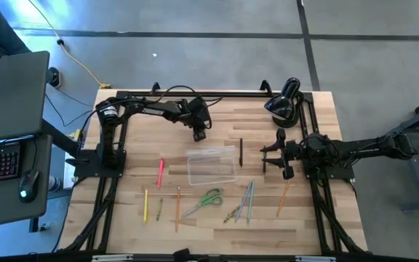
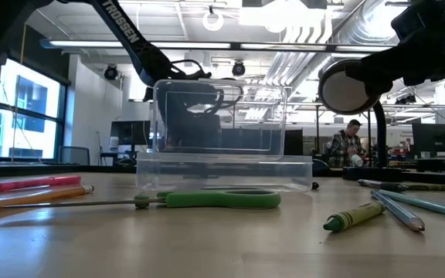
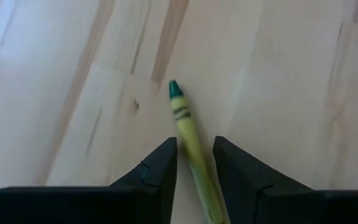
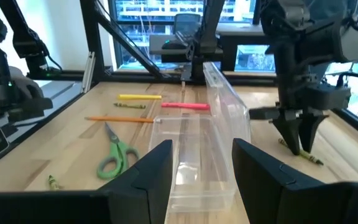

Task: Pick & place school supplies into a supply box
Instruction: Put the green crayon into the supply box

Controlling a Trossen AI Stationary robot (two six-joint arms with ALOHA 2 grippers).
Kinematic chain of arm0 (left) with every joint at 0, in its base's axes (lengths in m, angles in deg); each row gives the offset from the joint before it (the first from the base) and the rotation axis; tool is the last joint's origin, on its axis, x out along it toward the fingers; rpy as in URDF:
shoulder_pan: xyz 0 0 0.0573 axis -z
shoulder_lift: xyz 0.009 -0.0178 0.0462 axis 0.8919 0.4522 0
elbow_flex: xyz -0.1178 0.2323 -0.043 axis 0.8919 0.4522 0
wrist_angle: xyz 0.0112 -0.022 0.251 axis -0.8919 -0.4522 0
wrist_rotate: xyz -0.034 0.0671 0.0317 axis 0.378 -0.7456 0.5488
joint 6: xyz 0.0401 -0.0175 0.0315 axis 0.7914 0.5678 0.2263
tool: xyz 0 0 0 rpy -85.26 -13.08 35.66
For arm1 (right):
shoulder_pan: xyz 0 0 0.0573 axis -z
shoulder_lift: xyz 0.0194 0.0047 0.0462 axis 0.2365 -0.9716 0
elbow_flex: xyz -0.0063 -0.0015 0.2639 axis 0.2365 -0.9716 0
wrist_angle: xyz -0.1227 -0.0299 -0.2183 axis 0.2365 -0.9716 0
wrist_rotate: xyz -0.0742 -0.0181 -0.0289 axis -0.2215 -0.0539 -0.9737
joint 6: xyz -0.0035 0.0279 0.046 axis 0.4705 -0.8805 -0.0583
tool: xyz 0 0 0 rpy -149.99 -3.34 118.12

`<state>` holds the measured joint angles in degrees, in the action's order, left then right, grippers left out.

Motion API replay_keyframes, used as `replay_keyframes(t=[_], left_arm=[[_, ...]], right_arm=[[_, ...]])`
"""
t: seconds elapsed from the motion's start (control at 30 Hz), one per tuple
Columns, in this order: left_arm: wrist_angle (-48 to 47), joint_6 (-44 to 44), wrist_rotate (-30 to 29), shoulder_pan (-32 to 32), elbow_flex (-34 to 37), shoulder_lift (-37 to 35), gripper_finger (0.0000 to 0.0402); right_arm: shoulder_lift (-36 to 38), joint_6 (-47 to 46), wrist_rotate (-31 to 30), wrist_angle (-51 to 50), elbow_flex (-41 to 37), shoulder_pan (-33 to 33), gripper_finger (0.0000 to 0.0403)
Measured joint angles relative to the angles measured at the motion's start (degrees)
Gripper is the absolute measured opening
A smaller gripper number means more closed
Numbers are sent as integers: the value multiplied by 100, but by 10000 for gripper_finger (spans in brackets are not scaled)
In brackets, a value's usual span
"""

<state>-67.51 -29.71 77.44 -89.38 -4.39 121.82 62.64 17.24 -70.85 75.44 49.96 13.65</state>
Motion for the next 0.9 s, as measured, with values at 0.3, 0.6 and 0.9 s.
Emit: replay_keyframes(t=[0.3,0.6,0.9], left_arm=[[-138,-126,143,-1,19,10,29],[-817,-457,9,5,13,-22,15],[-2308,-1472,-240,172,10,-340,25]], right_arm=[[-1,-268,18,-86,0,0,146],[1,-380,59,-96,0,-2,146],[-1,-431,59,-130,0,-2,146]])
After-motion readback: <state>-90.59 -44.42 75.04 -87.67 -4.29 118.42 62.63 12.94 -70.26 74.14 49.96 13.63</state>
